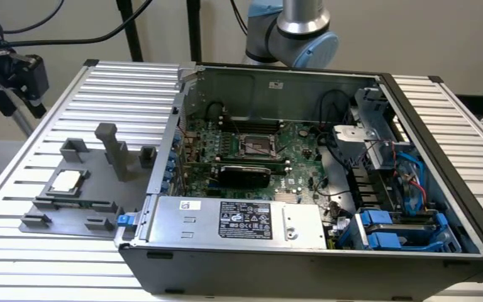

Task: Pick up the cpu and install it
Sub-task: 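Pick up the cpu and move it towards the insertion slot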

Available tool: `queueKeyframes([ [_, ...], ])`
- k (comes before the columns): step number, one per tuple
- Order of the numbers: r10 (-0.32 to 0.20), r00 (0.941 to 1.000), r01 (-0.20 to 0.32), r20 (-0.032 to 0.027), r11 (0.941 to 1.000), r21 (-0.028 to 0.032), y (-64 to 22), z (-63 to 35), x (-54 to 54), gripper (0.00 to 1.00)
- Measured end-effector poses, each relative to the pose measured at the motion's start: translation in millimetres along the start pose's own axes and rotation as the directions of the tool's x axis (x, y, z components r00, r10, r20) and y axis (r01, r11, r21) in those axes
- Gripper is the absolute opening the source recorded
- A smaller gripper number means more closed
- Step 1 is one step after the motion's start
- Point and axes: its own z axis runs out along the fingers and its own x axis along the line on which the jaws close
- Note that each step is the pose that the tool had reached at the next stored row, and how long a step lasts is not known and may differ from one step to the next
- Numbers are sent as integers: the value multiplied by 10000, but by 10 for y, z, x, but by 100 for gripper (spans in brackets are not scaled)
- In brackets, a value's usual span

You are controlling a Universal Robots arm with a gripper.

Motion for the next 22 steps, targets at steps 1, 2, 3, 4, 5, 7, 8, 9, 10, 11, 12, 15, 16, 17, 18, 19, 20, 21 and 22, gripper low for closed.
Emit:
queueKeyframes([
  [1,0,10000,0,0,10000,0,0,0,0,59],
  [2,0,10000,0,0,10000,0,0,0,0,59],
  [3,-1,10000,1,0,10000,0,0,0,0,65],
  [4,0,10000,0,-2,10000,1,0,0,0,65],
  [5,0,10000,0,-2,10000,1,0,0,0,76],
  [7,0,10000,0,0,10000,0,0,6,0,82],
  [8,0,10000,0,2,10000,-1,-1,16,1,82],
  [9,-1,10000,1,1,10000,-1,-3,34,1,89],
  [10,0,10000,0,1,10000,-1,-4,51,1,89],
  [11,0,10000,0,0,10000,0,-5,68,1,89],
  [12,0,10000,0,0,10000,0,-7,86,2,89],
  [15,0,10000,0,0,10000,0,-13,140,2,89],
  [16,0,10000,0,-1,10000,1,-17,159,2,89],
  [17,0,10000,0,0,10000,0,-21,178,3,89],
  [18,0,10000,0,0,10000,-1,-25,195,3,89],
  [19,0,10000,0,0,10000,-1,-29,213,3,89],
  [20,0,10000,0,0,10000,-1,-33,231,3,89],
  [21,0,10000,0,0,10000,0,-38,250,3,89],
  [22,0,10000,0,0,10000,0,-42,268,3,89],
])
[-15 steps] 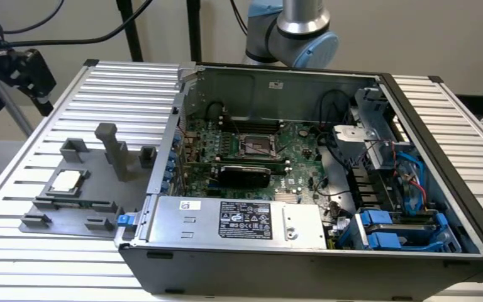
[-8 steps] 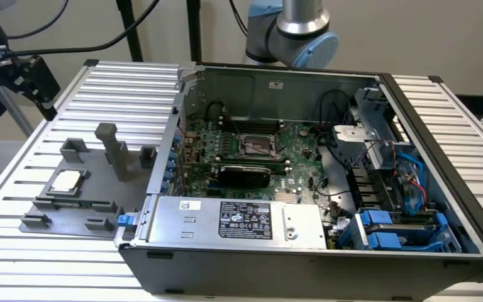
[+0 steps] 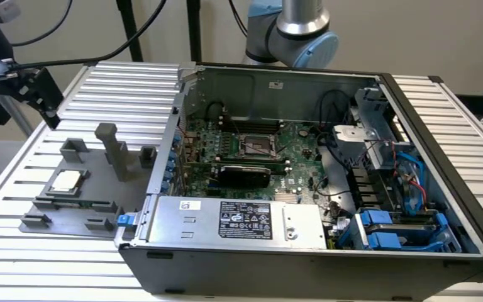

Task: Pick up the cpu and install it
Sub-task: 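Pick up the cpu and move it towards the insertion slot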

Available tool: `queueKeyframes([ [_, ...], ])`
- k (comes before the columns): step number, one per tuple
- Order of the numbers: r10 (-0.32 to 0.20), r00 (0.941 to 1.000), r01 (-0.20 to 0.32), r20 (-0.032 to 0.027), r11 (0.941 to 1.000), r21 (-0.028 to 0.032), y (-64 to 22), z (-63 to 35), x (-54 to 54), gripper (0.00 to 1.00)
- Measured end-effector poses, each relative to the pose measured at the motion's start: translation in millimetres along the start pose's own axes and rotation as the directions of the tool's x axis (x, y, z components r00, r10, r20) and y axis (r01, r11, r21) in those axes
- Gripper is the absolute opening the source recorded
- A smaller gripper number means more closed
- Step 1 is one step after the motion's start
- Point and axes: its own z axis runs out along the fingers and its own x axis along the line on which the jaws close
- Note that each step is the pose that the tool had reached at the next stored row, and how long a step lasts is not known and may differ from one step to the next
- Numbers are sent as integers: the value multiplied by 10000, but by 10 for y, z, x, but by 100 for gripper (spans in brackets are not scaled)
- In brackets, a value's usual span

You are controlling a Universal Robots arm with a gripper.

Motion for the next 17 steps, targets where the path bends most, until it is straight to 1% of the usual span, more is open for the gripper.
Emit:
queueKeyframes([
  [8,-1,10000,1,0,10000,0,-55,142,-14,89],
  [17,0,10000,0,-2,10000,1,-147,303,-116,89],
])
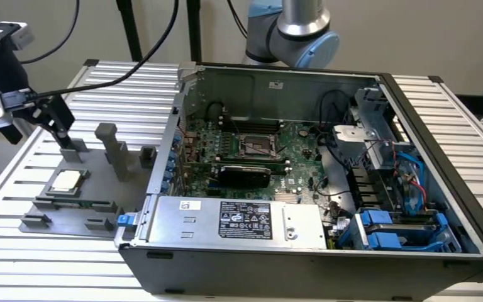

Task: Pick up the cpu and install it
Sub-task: 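Pick up the cpu and move it towards the insertion slot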

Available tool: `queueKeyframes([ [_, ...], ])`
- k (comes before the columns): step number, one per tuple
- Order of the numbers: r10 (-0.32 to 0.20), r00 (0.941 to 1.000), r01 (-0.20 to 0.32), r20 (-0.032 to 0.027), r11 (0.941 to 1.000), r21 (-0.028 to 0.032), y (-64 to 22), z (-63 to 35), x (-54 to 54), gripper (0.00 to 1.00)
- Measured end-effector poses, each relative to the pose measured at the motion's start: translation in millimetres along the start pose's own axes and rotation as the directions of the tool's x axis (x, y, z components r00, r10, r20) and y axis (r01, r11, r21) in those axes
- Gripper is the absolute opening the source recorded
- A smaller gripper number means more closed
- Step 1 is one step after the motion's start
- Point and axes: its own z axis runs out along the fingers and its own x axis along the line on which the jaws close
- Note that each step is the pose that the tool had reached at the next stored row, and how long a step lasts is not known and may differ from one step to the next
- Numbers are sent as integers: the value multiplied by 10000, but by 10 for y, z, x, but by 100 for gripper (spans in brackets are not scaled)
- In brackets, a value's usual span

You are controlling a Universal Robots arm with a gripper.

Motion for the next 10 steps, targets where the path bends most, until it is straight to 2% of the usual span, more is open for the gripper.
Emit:
queueKeyframes([
  [10,1,10000,-1,2,10000,-1,-59,181,-61,89],
])
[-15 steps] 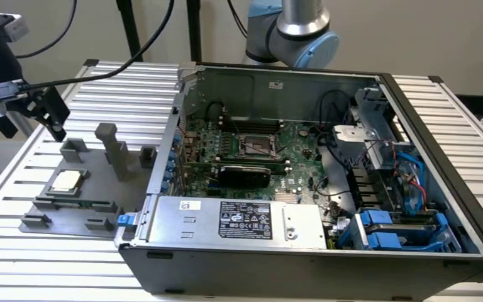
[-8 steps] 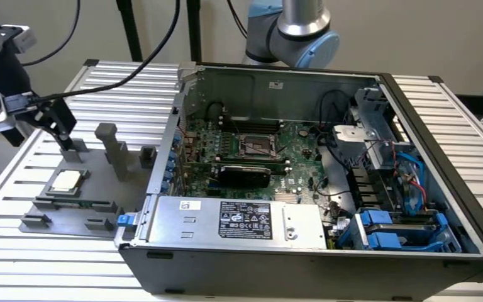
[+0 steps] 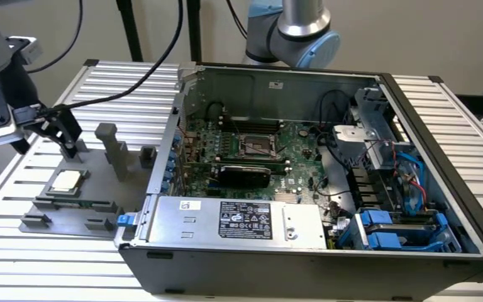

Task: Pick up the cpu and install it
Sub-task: 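Pick up the cpu and move it towards the insertion slot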

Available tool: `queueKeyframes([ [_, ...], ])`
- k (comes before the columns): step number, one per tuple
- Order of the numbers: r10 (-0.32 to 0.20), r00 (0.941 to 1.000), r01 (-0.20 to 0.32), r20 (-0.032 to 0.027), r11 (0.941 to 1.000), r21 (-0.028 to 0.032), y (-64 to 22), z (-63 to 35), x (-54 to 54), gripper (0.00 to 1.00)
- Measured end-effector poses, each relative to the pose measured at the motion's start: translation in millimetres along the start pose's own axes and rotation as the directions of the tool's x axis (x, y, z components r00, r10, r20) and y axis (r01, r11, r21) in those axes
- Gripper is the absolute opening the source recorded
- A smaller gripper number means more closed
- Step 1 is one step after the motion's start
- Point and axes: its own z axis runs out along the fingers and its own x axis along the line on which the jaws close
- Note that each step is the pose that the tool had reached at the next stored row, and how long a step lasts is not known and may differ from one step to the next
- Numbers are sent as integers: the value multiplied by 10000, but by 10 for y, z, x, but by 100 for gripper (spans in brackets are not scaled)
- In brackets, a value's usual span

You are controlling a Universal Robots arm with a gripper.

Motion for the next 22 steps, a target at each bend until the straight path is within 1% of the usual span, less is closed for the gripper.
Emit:
queueKeyframes([
  [15,0,10000,0,0,10000,0,-16,273,4,89],
  [22,-1,10000,1,-1,10000,1,-26,398,53,89],
])
